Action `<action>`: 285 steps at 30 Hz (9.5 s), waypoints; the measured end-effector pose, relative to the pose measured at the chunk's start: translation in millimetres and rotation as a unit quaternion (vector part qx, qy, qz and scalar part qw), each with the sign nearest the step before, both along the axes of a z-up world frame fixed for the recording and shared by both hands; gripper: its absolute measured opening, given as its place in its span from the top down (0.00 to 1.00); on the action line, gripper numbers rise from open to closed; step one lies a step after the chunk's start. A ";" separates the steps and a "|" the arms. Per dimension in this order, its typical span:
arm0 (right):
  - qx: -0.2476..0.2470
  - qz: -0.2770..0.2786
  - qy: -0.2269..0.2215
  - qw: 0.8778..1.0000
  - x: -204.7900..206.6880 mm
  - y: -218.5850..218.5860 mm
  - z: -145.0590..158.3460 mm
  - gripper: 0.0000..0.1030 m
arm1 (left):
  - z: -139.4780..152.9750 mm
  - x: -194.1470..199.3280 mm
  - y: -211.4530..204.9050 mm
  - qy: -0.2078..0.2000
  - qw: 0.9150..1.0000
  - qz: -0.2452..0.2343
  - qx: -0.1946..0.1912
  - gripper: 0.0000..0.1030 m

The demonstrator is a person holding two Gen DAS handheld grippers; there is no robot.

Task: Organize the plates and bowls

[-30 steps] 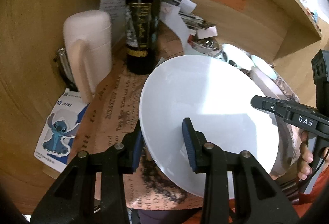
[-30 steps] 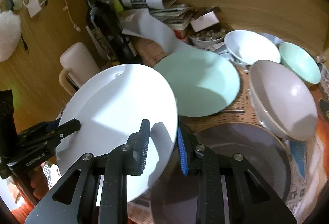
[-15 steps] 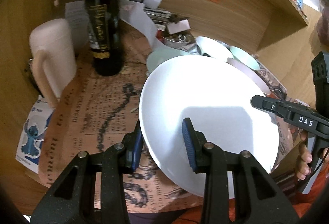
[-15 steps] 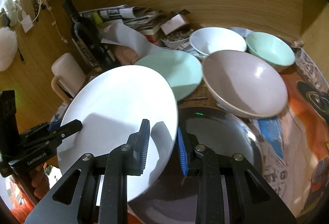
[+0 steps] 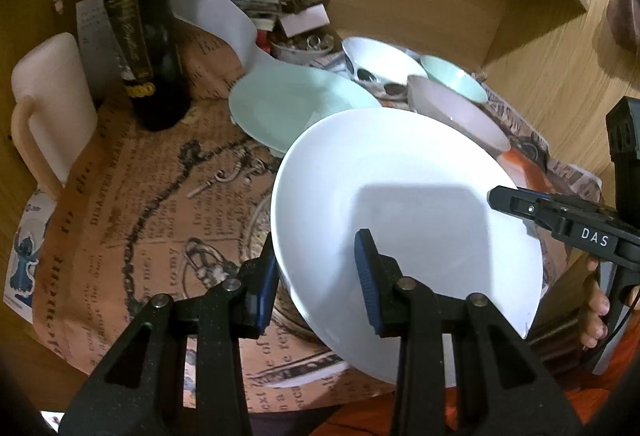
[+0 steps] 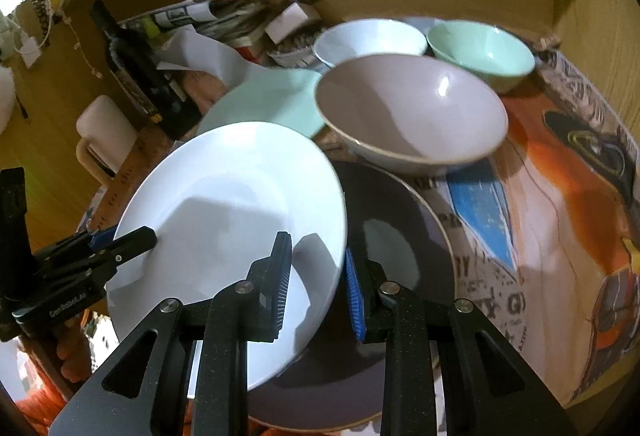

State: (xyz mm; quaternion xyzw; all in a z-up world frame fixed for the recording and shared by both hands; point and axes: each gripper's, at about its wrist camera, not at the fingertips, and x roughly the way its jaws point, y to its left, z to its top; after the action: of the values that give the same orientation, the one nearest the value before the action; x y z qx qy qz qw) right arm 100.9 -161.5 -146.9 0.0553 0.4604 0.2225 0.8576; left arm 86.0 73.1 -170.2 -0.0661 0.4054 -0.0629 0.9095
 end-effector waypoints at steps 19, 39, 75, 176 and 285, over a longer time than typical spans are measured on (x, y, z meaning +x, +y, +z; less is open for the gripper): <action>0.022 -0.014 0.031 0.999 -1.9 -39.5 -21.5 0.77 | -14.5 9.0 -43.5 0.034 0.999 -0.007 0.026 0.64; 0.030 -0.018 0.021 0.999 -7.8 -51.5 -18.8 0.78 | -19.8 20.0 -62.0 0.028 0.997 -0.017 0.065 0.63; -0.014 -0.027 -0.048 0.998 -3.0 -36.4 8.3 0.72 | 4.4 21.2 -37.8 -0.024 0.998 -0.005 0.057 0.49; -0.196 0.148 0.125 0.961 190.7 165.8 -38.9 0.79 | -30.4 130.7 62.1 0.072 0.997 0.006 0.028 0.60; -0.040 -0.004 0.060 0.997 0.1 -29.6 -7.5 0.84 | -10.2 10.4 -60.7 0.027 0.998 -0.033 0.044 0.73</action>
State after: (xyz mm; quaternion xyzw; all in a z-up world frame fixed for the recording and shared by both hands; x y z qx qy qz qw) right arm 100.9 -191.1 -154.4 0.0357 0.5191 0.1964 0.8311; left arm 96.4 12.4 -180.5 -0.0141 0.4344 -0.0727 0.8977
